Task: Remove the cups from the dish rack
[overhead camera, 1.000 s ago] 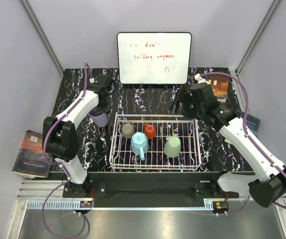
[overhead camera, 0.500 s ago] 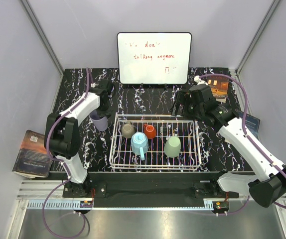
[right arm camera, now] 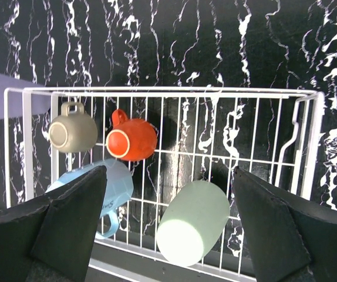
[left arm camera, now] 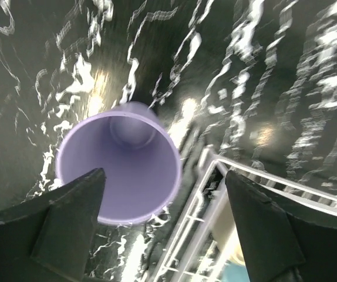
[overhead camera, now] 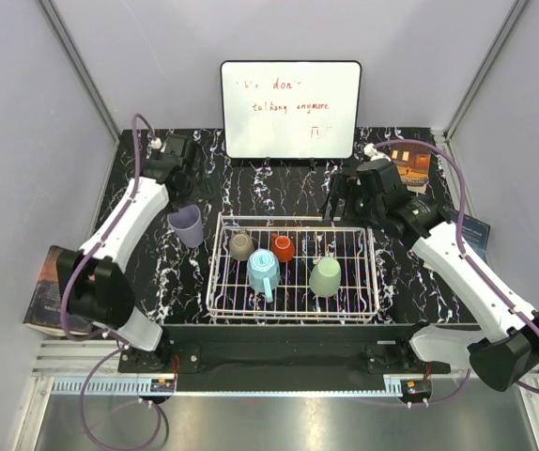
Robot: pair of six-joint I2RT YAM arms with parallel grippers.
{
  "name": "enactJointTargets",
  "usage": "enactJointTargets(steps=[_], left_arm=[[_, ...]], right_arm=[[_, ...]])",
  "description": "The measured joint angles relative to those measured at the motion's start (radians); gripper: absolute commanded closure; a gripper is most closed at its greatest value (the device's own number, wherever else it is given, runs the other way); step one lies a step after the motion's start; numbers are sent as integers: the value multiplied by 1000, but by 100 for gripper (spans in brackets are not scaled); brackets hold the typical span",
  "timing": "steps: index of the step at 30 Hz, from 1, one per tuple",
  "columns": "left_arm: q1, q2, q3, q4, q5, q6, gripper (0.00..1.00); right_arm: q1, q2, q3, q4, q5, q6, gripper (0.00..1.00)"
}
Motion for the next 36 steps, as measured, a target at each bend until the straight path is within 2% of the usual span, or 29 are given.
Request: enactJointTargets(steps=[4,10,15,29,36], left_arm=[[-2,-100,35,-14,-8,-6,7],[-18,-288,37,-45,-24,-17,6],[-53,-394,21,-53,-49,-22,6],[-87,-417,-96,-75,-59,-27,5],[-97,-417,-112,-79,-59,-27,6]], right_arm=[[8,-2,-15,-6,-33,-11,4],[150,-31,-126,-42,-43,1,3],[200,-48,-160,-79,-37,43,3],[279,-55,-225,-113,30,124,2],[280,30,-230,-101,65,124,5]])
